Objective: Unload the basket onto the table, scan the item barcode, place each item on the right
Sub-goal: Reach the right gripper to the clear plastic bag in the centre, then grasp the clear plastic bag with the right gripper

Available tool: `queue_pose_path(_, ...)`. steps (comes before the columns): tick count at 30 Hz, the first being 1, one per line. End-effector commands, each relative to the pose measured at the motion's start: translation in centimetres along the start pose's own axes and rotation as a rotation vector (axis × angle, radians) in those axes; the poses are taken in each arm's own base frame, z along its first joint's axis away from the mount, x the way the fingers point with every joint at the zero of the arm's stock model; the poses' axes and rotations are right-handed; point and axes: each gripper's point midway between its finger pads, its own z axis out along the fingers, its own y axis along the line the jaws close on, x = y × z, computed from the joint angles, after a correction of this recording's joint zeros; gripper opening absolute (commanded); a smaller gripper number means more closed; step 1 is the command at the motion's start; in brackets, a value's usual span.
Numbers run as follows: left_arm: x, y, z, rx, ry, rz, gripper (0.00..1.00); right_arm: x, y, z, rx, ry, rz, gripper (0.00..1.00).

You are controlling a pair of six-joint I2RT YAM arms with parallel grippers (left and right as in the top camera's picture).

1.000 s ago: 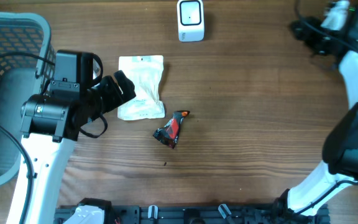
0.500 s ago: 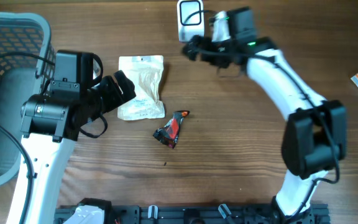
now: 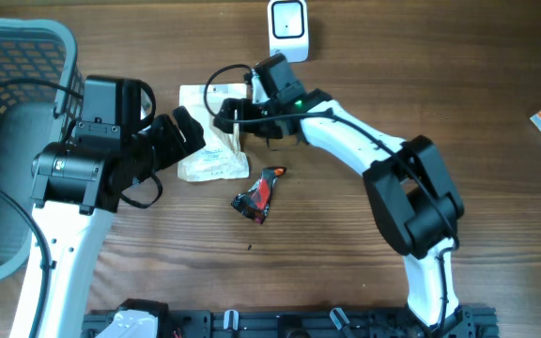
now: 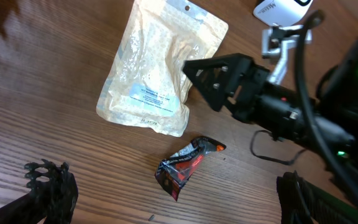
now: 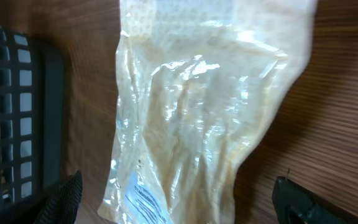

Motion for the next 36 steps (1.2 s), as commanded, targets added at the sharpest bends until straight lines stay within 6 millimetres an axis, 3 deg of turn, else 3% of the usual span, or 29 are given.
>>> queue_pose_path(1,-0.2,-0.2,-0.3,0.015,-0.005,0.012,1.00,0.4,-1.7,2.1,0.028,0.004,0.089,0.95)
queue_pose_path(8,-0.2,-0.2,-0.3,0.015,-0.005,0.012,1.00,1.3,-4.7,4.2,0.101,0.013,0.122,0.88)
queue_pose_path(10,-0.2,-0.2,-0.3,0.015,-0.005,0.012,1.00,1.6,-5.1,4.7,0.101,0.025,0.130,0.71)
queue_pose_path(12,-0.2,-0.2,-0.3,0.015,-0.005,0.012,1.00,1.9,-5.1,5.1,0.082,0.039,0.130,0.66)
queue_pose_path(16,-0.2,-0.2,-0.3,0.015,-0.005,0.012,1.00,2.0,-4.9,5.2,0.069,0.044,0.128,0.38)
queue_pose_path(18,-0.2,-0.2,-0.3,0.015,-0.005,0.012,1.00,1.8,-5.3,5.2,0.091,0.031,0.124,0.12)
queue_pose_path(21,-0.2,-0.2,-0.3,0.015,-0.005,0.012,1.00,1.6,-7.0,4.9,0.170,0.012,0.096,0.04)
queue_pose_path(26,-0.2,-0.2,-0.3,0.015,-0.005,0.012,1.00,-0.1,-8.3,1.6,0.239,-0.016,0.102,0.05)
queue_pose_path(29,-0.2,-0.2,-0.3,0.015,-0.005,0.012,1.00,-1.9,-8.5,-3.4,0.332,-0.065,0.043,0.05)
queue_pose_path(34,-0.2,-0.2,-0.3,0.015,-0.005,0.012,1.00,-3.5,-10.6,-12.7,0.663,-0.188,-0.021,0.05)
queue_pose_path(36,-0.2,-0.2,-0.3,0.015,-0.005,0.012,1.00,-3.5,-11.2,-14.7,0.744,-0.190,-0.065,0.05)
